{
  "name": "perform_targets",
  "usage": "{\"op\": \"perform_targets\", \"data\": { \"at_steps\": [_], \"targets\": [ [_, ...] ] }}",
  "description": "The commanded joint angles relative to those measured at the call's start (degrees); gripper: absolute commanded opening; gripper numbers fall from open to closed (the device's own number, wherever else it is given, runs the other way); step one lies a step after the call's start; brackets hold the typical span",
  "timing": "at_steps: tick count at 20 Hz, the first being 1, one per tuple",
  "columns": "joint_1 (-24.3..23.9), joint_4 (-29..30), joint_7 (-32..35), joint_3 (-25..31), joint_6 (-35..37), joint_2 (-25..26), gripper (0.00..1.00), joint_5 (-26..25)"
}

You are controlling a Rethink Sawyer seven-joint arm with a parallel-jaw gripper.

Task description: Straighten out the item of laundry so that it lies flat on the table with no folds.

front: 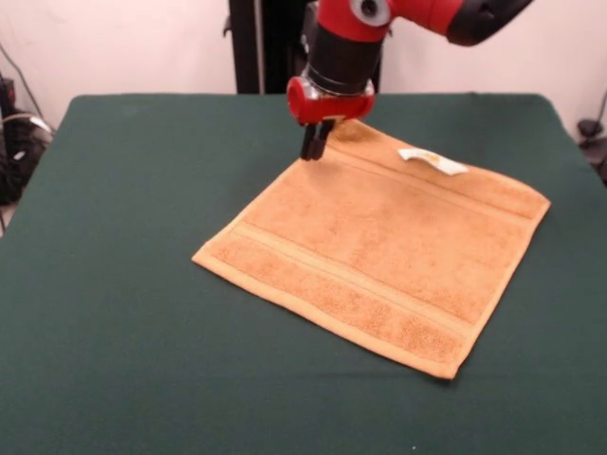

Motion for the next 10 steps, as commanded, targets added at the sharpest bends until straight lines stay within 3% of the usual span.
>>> {"op": "perform_targets", "data": {
  "at_steps": [1, 10],
  "targets": [
    [3.62, 2.38, 11.94, 11.99, -1.97, 2.25, 0.00, 2.45],
    [4.22, 3.64, 11.53, 14.01, -1.70, -0.23, 0.00, 3.17]
  ]
}}
